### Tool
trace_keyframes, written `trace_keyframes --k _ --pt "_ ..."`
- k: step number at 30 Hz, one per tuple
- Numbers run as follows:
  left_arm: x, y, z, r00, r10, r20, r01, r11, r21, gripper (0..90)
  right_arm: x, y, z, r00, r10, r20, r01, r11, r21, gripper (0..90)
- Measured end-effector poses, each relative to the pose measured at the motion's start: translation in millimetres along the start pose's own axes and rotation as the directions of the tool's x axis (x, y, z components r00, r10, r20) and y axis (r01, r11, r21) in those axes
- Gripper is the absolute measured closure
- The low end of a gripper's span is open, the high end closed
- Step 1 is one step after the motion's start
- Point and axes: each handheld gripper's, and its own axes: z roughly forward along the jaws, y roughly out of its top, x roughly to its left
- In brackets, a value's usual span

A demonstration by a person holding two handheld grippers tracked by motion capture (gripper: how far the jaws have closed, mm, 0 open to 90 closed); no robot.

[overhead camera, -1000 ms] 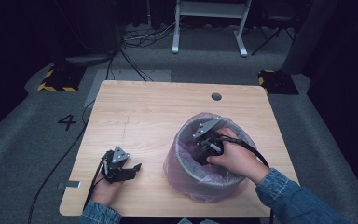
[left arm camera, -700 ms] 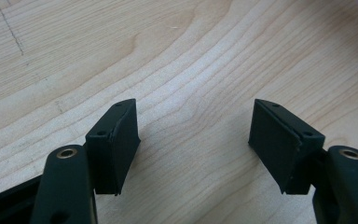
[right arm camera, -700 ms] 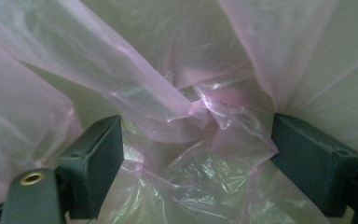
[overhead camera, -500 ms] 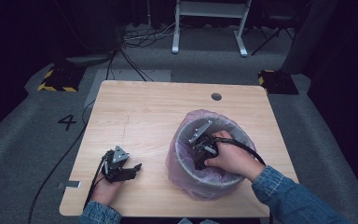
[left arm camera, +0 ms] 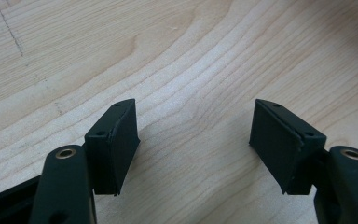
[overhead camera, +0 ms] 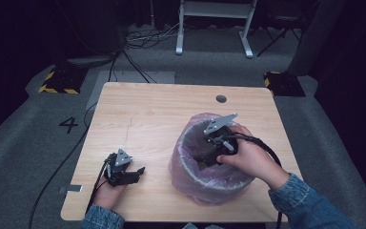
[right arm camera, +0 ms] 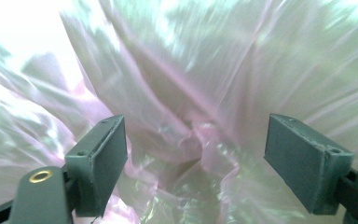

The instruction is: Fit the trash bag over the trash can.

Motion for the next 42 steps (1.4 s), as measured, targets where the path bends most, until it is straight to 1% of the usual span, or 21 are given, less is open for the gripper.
trace_keyframes --k 2,4,8,10,15,20,21,24,28,32,37,39,41,42 --pt "0.1 0.2 0.1 1.0000 0.000 0.000 0.000 1.0000 0.001 31.9 -1.9 3.1 -7.0 0.9999 0.005 0.010 -0.004 0.999 -0.041 22.5" --pt "0.1 0.2 0.2 1.0000 0.000 0.000 0.000 1.0000 0.001 31.9 -3.6 5.9 -13.0 0.9997 0.013 0.019 -0.012 0.998 -0.069 23.4" --pt "0.0 0.2 0.2 1.0000 0.000 0.000 0.000 1.0000 0.000 32.0 -6.3 11.5 -25.8 0.9994 0.024 0.025 -0.020 0.992 -0.128 24.9" --pt "0.1 0.2 0.2 1.0000 0.000 0.000 0.000 1.0000 0.000 31.9 -6.9 13.7 -33.3 0.9993 0.021 0.032 -0.016 0.989 -0.145 24.9" --pt "-0.1 0.2 0.2 1.0000 0.001 -0.002 -0.001 1.0000 0.001 31.9 -10.9 15.0 -53.4 0.9974 0.026 0.067 -0.013 0.982 -0.189 25.2" --pt "-0.1 0.2 0.2 1.0000 0.000 -0.004 0.000 1.0000 0.000 31.8 -18.5 11.5 -71.3 0.9931 0.050 0.106 -0.025 0.975 -0.221 25.1" --pt "-0.2 0.1 0.3 1.0000 0.000 -0.004 0.000 1.0000 -0.001 31.7 -20.0 10.6 -74.0 0.9928 0.053 0.108 -0.027 0.974 -0.224 25.2" --pt "-0.1 0.2 0.2 1.0000 0.000 -0.004 0.000 1.0000 0.001 31.7 -23.2 7.6 -80.7 0.9904 0.066 0.122 -0.036 0.973 -0.230 25.1" --pt "-0.1 0.2 0.3 1.0000 0.000 -0.005 0.000 1.0000 0.001 31.6 -26.9 2.7 -88.9 0.9849 0.092 0.147 -0.056 0.971 -0.233 25.2" --pt "-0.2 0.2 0.3 1.0000 -0.001 -0.005 0.001 1.0000 0.000 31.6 -32.0 -4.3 -95.8 0.9793 0.109 0.171 -0.068 0.971 -0.230 27.7" --pt "-0.1 0.2 0.3 1.0000 -0.001 -0.005 0.001 1.0000 0.001 31.5 -34.8 -18.3 -104.0 0.9764 0.115 0.183 -0.079 0.978 -0.194 33.5" --pt "-0.1 0.3 0.4 1.0000 -0.001 -0.005 0.001 1.0000 0.001 31.5 -32.9 -25.1 -105.5 0.9787 0.102 0.178 -0.074 0.985 -0.157 38.8" --pt "-0.2 0.5 0.5 1.0000 -0.001 -0.006 0.001 1.0000 0.001 31.2 -30.4 -29.1 -105.1 0.9810 0.097 0.168 -0.075 0.988 -0.137 40.6" --pt "-0.2 0.5 0.5 1.0000 -0.001 -0.006 0.001 1.0000 0.001 31.2 -28.8 -30.8 -105.0 0.9824 0.089 0.164 -0.070 0.991 -0.116 44.7"
